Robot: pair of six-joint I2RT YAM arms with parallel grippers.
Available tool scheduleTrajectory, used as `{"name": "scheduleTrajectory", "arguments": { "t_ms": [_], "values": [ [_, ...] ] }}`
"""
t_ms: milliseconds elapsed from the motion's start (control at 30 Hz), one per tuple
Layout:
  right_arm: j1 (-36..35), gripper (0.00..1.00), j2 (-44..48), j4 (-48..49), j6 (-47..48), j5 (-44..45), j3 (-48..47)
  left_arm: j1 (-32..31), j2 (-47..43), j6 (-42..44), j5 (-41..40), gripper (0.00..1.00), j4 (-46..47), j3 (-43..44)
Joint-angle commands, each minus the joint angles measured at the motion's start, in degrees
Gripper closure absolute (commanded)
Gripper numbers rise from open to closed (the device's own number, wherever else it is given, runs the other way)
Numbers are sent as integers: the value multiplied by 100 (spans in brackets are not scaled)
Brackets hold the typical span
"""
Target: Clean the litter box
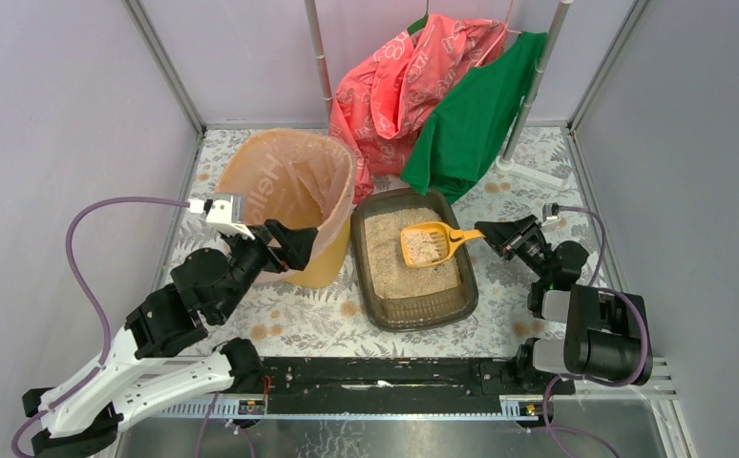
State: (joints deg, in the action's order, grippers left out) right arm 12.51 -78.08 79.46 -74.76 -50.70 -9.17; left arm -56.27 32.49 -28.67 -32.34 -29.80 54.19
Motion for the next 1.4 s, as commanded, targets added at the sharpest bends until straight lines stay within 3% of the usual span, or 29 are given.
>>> {"name": "scheduleTrajectory", "arguments": {
  "t_ms": [0,100,167,267,333,400,500,600,667,767,833,933,1000,1133,1200,1267,1367],
  "values": [
    [-430,100,212,-528,449,20,-298,-35,27,-64,26,1,435,23],
    [-7,100,171,-20,151,71,-143,-37,116,-22,126,1,487,61],
    [-215,100,6,-74,201,-105,-337,-40,122,-41,131,1,509,69],
    [-47,100,-270,745,-278,-50,-187,-40,125,24,84,1,475,83],
    [-422,100,-462,848,-265,-25,-257,-39,105,6,54,1,492,51],
    [-188,100,-536,1137,-435,55,-102,-37,119,19,88,1,533,64],
    [-525,100,-651,903,-195,41,-276,-41,111,-20,83,1,472,77],
    [-152,100,-520,803,-156,69,-190,-40,133,10,43,1,395,121],
    [-443,100,-487,372,97,-38,-416,-38,99,-7,26,1,416,102],
    [-99,100,-302,248,108,14,-358,-34,126,37,16,1,440,115],
    [-558,100,-276,-279,463,-9,-592,-33,126,29,4,1,435,101],
    [-258,100,-151,-129,304,131,-406,-37,152,47,28,1,484,70],
    [-600,100,-250,-362,518,126,-589,-40,134,-4,11,1,466,51],
    [-351,100,-560,452,72,179,-393,-34,142,43,22,1,434,75],
    [-737,100,-756,607,-25,109,-512,-33,99,41,-13,1,451,54],
    [-418,100,-823,972,-229,148,-339,-34,74,91,-27,1,478,44],
    [-895,100,-932,734,-79,144,-535,-37,31,38,-72,1,419,22]
  ]
}}
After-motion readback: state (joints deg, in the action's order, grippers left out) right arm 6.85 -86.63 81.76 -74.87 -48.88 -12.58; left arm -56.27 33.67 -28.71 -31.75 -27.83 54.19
